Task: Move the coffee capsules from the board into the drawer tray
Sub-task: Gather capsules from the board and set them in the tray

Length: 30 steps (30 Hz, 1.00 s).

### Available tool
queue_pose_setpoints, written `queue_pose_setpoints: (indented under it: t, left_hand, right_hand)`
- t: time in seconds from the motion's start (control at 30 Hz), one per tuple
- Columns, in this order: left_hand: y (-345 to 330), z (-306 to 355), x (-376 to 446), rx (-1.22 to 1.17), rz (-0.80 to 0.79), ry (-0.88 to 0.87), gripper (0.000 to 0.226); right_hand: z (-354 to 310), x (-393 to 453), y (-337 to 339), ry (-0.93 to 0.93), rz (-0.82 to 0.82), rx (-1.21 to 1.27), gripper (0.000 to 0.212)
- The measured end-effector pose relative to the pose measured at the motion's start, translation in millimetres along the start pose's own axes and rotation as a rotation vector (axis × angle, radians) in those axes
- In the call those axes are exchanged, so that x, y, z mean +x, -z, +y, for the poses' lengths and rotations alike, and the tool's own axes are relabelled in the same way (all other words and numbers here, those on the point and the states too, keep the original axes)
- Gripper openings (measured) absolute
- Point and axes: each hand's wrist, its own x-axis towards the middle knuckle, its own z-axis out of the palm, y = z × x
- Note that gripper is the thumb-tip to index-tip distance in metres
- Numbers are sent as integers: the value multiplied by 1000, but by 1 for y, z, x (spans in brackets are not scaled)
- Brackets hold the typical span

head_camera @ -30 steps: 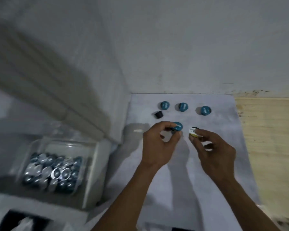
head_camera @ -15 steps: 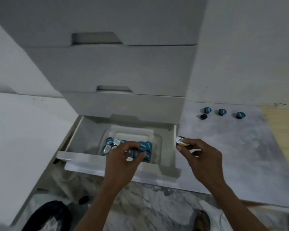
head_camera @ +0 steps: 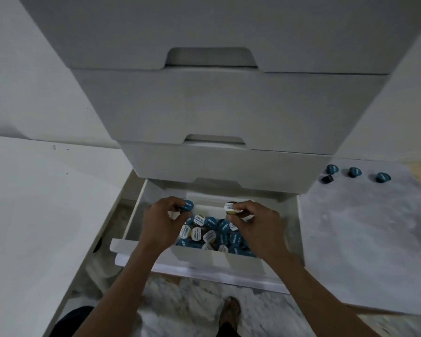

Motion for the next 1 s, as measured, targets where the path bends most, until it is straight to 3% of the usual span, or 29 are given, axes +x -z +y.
queue_pose_setpoints:
  t: [0.5,1.0]
  left_hand:
    - [-46,-51,82,194,-356,-63,19]
    - [-65,-60,85,359,-469,-125,22]
  right_hand:
    - [36,67,-100,-168,-349,-250,20]
    - [51,66,-123,-152,-393,-385,31]
